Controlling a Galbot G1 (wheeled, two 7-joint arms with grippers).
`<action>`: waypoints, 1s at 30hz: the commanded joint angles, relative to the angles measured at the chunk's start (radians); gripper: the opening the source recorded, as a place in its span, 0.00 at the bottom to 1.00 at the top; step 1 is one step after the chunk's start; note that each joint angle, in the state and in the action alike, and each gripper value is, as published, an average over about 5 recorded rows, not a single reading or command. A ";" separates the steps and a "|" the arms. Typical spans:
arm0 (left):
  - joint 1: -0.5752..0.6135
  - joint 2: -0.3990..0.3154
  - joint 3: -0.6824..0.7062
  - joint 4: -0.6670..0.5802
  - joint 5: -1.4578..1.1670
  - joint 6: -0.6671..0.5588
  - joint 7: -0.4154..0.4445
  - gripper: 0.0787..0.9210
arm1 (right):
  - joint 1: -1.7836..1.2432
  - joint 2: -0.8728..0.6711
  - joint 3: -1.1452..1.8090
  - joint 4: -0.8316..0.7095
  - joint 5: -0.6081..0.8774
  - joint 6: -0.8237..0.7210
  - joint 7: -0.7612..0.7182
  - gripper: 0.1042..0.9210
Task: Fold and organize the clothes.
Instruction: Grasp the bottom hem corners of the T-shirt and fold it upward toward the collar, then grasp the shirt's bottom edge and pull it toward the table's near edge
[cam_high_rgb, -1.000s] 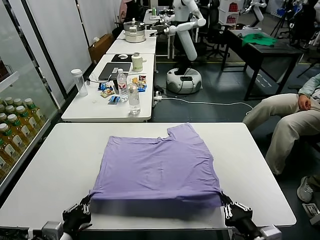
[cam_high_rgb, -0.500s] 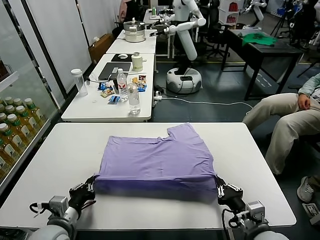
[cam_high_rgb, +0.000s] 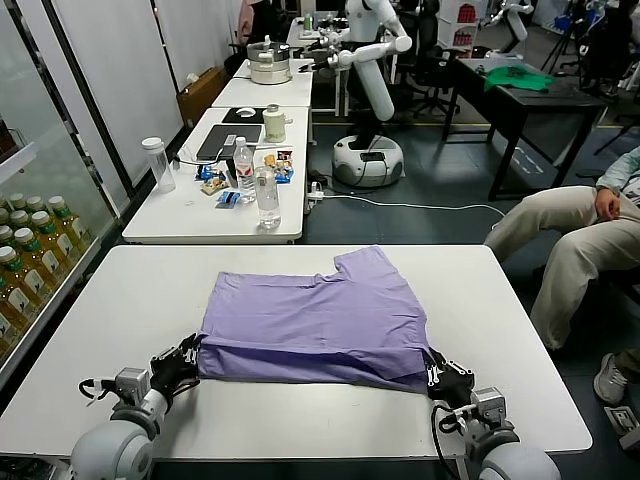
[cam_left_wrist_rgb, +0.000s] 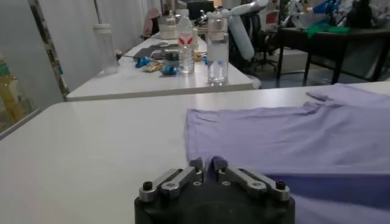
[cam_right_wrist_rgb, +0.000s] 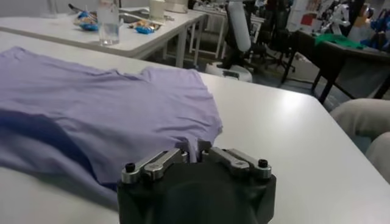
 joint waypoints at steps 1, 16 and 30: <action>0.026 0.013 -0.040 0.011 -0.004 -0.005 -0.008 0.33 | -0.019 0.000 0.018 0.025 0.006 -0.005 0.003 0.49; 0.177 -0.029 -0.028 -0.130 -0.109 0.087 -0.075 0.83 | -0.143 0.003 0.047 0.059 0.073 -0.042 0.028 0.88; 0.155 -0.037 -0.022 -0.088 -0.124 0.094 -0.098 0.68 | -0.093 0.018 -0.018 0.004 0.132 -0.019 0.033 0.48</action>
